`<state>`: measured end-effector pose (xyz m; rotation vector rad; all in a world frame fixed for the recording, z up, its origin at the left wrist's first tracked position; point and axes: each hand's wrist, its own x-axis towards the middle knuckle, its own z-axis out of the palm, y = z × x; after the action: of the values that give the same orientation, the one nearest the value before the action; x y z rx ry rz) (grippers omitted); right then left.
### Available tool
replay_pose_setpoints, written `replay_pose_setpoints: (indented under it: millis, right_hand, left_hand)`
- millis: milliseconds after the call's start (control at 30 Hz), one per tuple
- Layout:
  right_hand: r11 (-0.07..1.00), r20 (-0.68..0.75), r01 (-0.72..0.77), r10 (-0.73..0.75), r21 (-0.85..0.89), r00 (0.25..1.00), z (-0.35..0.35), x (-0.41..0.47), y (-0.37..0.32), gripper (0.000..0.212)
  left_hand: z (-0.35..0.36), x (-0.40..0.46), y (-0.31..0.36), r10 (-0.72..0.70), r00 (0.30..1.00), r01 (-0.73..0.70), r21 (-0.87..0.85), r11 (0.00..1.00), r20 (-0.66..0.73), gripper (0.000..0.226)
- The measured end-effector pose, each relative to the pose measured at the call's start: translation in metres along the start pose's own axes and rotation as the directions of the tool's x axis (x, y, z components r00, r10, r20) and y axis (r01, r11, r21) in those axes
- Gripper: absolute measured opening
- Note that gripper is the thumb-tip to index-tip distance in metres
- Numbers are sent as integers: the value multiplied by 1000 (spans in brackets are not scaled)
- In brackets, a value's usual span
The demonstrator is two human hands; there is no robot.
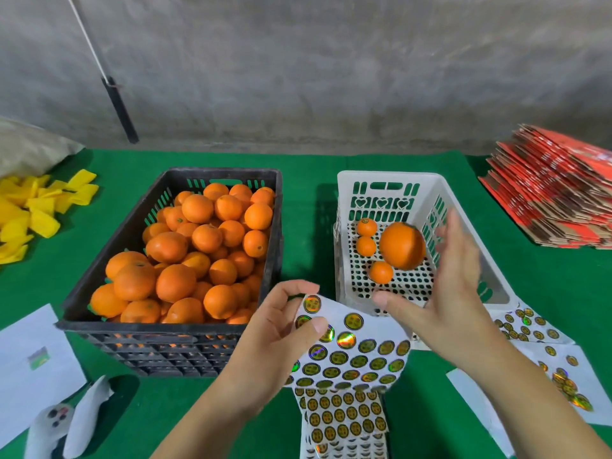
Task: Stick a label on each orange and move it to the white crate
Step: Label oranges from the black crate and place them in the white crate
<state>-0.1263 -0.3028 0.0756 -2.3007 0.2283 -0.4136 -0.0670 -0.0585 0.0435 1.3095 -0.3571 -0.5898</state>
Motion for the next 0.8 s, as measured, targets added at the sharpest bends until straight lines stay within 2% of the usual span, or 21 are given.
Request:
replay_pose_setpoints:
  millis: [67, 133, 167, 200, 267, 300, 333, 367, 400, 433, 467, 500, 533, 600, 667, 700, 733, 767, 800]
  right_hand:
    - [992, 304, -48, 11, 117, 953, 1, -6, 11, 104]
    - [949, 575, -174, -10, 263, 818, 12, -16, 16, 65]
    - [923, 619, -227, -14, 310, 785, 19, -19, 16, 45]
    - [910, 596, -240, -10, 339, 803, 25, -22, 16, 32]
    - [897, 491, -232, 19, 377, 871, 33, -25, 15, 28]
    - [880, 457, -242, 32, 410, 889, 34, -26, 15, 29]
    - [861, 442, -259, 46, 437, 896, 34, -27, 15, 29]
    - [852, 437, -270, 54, 449, 898, 34, -28, 15, 29]
    - [851, 433, -269, 55, 450, 900, 34, -29, 17, 29]
    - [856, 429, -260, 50, 447, 902, 34, -30, 19, 29]
    - [854, 426, -256, 45, 452, 903, 35, -30, 20, 29]
    - [847, 426, -256, 39, 465, 904, 35, -30, 19, 28]
    - [840, 426, -256, 33, 479, 904, 35, -31, 19, 28]
    - [839, 422, -248, 25, 484, 906, 36, -31, 20, 27]
    - [828, 412, -240, 12, 507, 911, 35, -32, 21, 28]
    - [813, 403, -240, 8, 530, 915, 34, -33, 22, 29]
    - [798, 385, -239, 9, 553, 923, 33, -34, 22, 30]
    - [784, 365, -238, 15, 573, 931, 31, -34, 23, 32]
    - [775, 347, -236, 24, 586, 938, 29, -35, 25, 33]
  left_hand:
    - [-4, 2, 2, 34, 994, -30, -38, 999, 107, 44]
    - [-12, 9, 4, 74, 986, -72, -14, 997, 146, 50]
    - [-19, 14, 5, 97, 984, -103, 30, 994, 147, 48]
    - [-28, 20, 5, 125, 983, -141, 112, 984, 134, 45]
    - [-54, 40, 3, 208, 977, -207, 414, 886, 44, 36]
    - [-73, 54, 1, 244, 970, -180, 618, 765, -20, 31]
    - [-92, 68, -1, 253, 965, -95, 804, 586, -71, 30]
    - [-110, 83, -3, 198, 974, 25, 927, 375, -106, 34]
    - [-125, 95, -6, 66, 987, 136, 980, 147, -147, 39]
    - [-135, 103, -12, -84, 979, 179, 981, -77, -185, 43]
    - [-143, 108, -18, -198, 959, 149, 955, -255, -203, 47]
    - [-148, 112, -24, -249, 950, 91, 927, -363, -191, 50]
    - [-150, 114, -27, -263, 949, 52, 908, -416, -175, 52]
    - [-150, 120, -26, -261, 949, 40, 890, -455, -175, 55]
    - [-144, 119, -25, -309, 933, 12, 878, -479, -182, 48]
    - [-141, 115, -25, -324, 932, -3, 890, -455, -163, 42]
    - [-138, 109, -26, -299, 945, 8, 925, -380, -131, 37]
    - [-135, 101, -24, -199, 973, 69, 969, -238, -118, 33]
    - [-129, 92, -19, -48, 985, 168, 986, -13, -168, 29]
